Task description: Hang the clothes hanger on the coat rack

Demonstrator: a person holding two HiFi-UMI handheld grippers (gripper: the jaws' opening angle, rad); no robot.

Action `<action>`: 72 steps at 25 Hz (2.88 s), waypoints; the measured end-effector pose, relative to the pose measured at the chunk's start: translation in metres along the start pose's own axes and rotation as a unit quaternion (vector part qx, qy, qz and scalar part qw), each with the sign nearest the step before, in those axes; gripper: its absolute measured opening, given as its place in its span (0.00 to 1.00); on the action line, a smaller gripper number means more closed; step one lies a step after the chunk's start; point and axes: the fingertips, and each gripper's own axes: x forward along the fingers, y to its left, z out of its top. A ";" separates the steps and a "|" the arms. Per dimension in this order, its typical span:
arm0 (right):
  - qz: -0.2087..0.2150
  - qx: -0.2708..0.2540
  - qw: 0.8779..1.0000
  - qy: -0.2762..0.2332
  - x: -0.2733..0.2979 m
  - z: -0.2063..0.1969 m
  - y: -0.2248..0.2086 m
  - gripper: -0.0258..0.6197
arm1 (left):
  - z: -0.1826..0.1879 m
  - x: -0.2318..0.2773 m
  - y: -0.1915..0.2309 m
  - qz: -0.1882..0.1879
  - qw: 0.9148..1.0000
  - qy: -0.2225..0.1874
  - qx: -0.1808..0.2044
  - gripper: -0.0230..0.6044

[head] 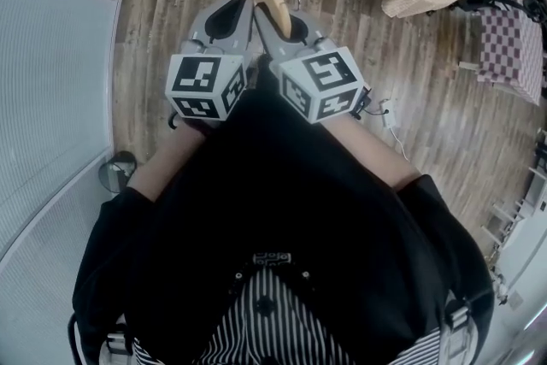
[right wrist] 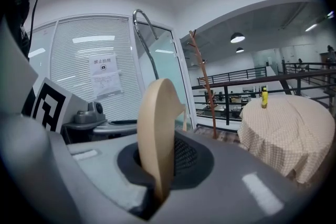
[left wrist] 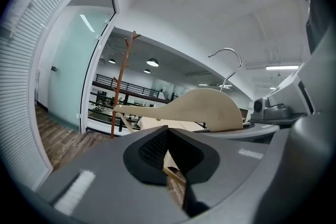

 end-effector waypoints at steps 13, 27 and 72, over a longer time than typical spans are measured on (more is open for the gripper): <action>0.064 -0.013 0.998 0.022 0.082 0.030 -0.051 0.04 | 0.021 0.075 0.063 0.060 0.998 -0.001 -0.010 0.04; 0.099 -0.020 0.995 0.010 0.138 0.095 -0.134 0.04 | 0.076 0.176 0.091 0.092 0.996 -0.015 0.006 0.04; 0.045 0.011 0.999 -0.013 0.410 0.236 -0.272 0.04 | 0.196 0.408 0.307 0.029 0.999 0.012 0.028 0.04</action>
